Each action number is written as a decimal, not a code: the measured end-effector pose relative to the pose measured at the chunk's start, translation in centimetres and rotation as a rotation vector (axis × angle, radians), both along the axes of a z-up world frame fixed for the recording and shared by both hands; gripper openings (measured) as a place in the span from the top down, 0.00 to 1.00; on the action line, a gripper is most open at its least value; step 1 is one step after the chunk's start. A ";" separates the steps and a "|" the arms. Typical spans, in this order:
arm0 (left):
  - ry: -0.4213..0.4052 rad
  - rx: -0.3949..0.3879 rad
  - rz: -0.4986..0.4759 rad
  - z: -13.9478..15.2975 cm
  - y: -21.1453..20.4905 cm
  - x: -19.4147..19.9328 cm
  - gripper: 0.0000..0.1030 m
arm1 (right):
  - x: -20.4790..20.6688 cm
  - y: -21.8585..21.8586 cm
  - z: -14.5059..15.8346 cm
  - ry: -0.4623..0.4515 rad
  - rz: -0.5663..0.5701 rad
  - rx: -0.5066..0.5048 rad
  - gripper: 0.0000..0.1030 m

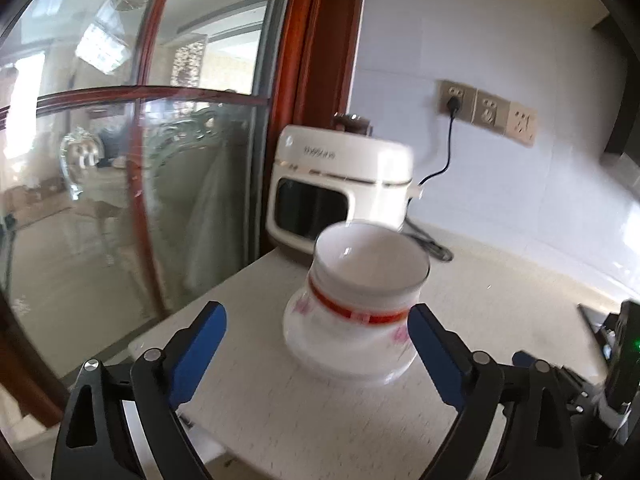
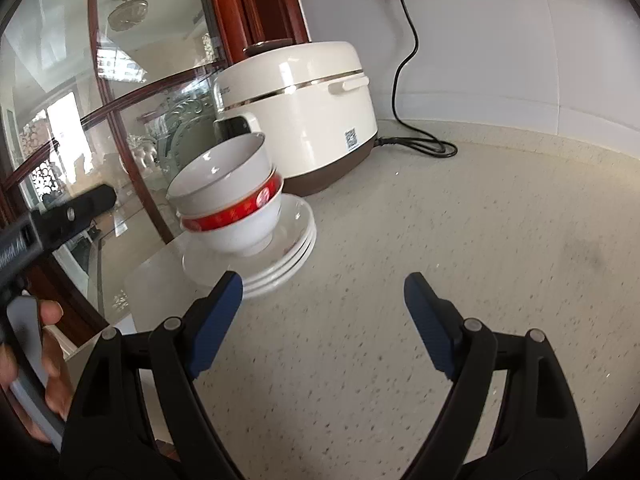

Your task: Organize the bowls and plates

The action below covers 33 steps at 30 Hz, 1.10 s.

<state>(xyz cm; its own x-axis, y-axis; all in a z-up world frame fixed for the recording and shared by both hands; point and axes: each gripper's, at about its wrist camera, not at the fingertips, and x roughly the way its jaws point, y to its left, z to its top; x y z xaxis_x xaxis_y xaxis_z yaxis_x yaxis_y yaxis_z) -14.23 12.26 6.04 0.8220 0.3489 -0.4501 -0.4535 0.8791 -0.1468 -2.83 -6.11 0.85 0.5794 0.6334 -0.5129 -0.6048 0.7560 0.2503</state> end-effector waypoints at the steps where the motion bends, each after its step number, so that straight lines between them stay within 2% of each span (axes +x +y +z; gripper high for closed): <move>1: 0.011 -0.011 0.003 -0.5 -0.1 0.1 0.09 | -0.1 0.1 -0.1 -0.003 0.002 -0.002 0.18; 2: 0.023 -0.017 0.005 -0.9 -0.4 0.1 0.07 | -0.3 0.2 -0.3 -0.006 0.006 -0.006 0.18; 3: 0.042 -0.015 0.011 -1.3 -0.8 0.2 0.00 | -0.4 0.2 -0.4 -0.009 0.013 -0.004 0.18; 4: 0.059 -0.018 0.017 -1.7 -1.0 0.2 0.00 | -0.5 0.1 -0.6 -0.010 0.017 0.000 0.18; 10: 0.117 0.044 0.064 -3.1 -2.5 -0.5 0.00 | -0.1 0.0 -0.9 0.010 0.021 0.011 0.17; 13: 0.121 0.014 0.025 -3.9 -2.8 -0.9 0.00 | 0.1 0.0 -1.2 0.028 0.034 0.014 0.17; 22: 0.147 0.066 0.028 -4.8 -3.7 -0.9 0.00 | -0.4 0.1 -1.4 0.027 0.041 -0.018 0.17; 33: 0.150 0.067 0.041 -5.0 -2.7 -0.5 0.00 | -0.3 0.3 -1.6 0.030 0.044 -0.030 0.17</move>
<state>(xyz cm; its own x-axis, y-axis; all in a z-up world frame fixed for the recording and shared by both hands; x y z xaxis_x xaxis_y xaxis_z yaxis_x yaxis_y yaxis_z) -14.74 9.53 1.07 0.7320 0.4144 -0.5409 -0.5018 0.8648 -0.0165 -3.08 -5.79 -0.71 0.5355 0.6419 -0.5488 -0.6302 0.7363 0.2464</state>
